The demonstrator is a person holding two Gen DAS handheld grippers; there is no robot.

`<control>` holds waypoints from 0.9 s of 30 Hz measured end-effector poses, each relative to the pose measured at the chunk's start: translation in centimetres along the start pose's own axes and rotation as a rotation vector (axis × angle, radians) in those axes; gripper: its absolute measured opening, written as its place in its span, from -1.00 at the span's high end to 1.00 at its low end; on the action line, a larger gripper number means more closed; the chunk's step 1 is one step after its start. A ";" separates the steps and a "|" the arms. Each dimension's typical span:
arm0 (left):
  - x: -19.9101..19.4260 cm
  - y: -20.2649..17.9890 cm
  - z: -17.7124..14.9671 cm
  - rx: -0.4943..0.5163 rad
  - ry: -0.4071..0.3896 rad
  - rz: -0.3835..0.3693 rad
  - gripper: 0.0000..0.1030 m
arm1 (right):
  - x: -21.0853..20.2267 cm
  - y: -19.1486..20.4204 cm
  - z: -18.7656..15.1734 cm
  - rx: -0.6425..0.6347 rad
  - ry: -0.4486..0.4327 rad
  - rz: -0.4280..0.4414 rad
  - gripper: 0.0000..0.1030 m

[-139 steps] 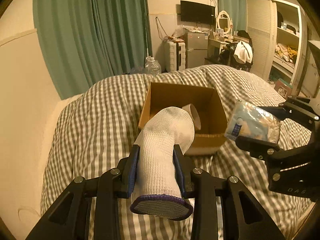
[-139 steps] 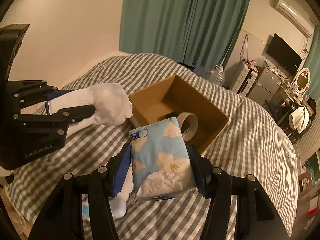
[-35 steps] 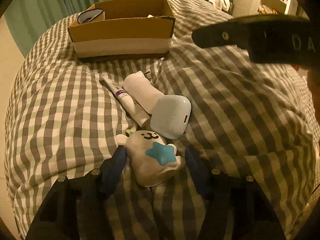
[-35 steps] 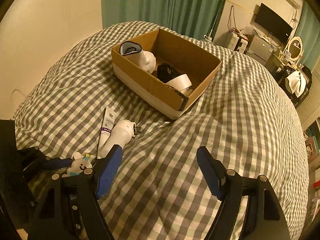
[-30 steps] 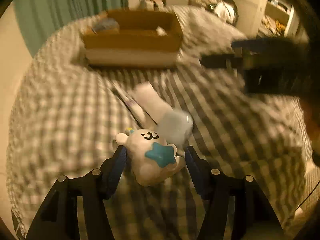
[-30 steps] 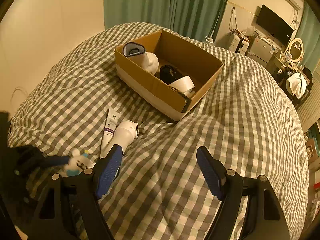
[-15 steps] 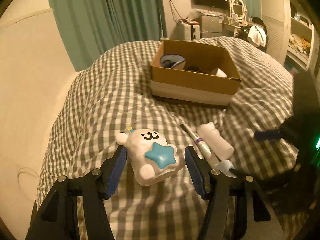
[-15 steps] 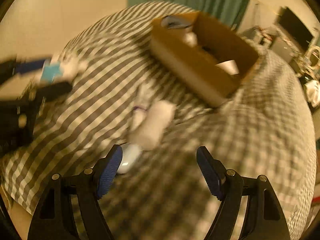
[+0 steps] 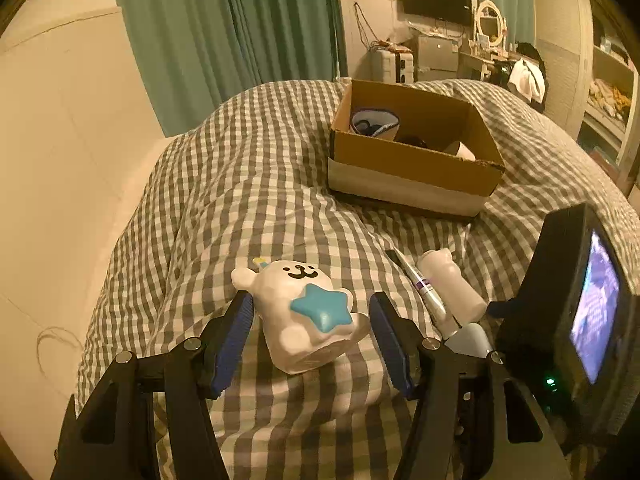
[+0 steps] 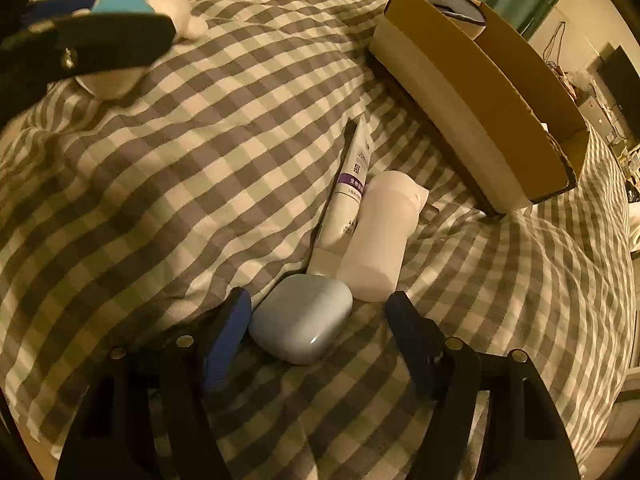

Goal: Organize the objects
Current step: 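Grasp the pale blue earbud case with the right gripper while the left holds the toy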

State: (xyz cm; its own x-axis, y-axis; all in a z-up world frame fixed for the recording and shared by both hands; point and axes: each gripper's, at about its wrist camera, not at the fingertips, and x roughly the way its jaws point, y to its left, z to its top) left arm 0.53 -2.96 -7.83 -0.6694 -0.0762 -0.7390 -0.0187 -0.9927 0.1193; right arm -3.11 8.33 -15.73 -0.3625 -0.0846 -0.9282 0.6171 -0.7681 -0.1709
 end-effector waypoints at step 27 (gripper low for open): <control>-1.7 1.5 0.3 -0.062 -0.017 -0.036 -0.19 | -4.2 -0.2 0.0 0.008 -0.170 -0.020 0.55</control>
State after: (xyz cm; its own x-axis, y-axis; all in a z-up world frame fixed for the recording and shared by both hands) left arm 1.35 -4.31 -6.20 -0.6814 -0.0392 -0.7308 0.0023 -0.9987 0.0514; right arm -1.72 8.87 -11.75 -0.4883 -0.1752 -0.8549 0.6032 -0.7757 -0.1856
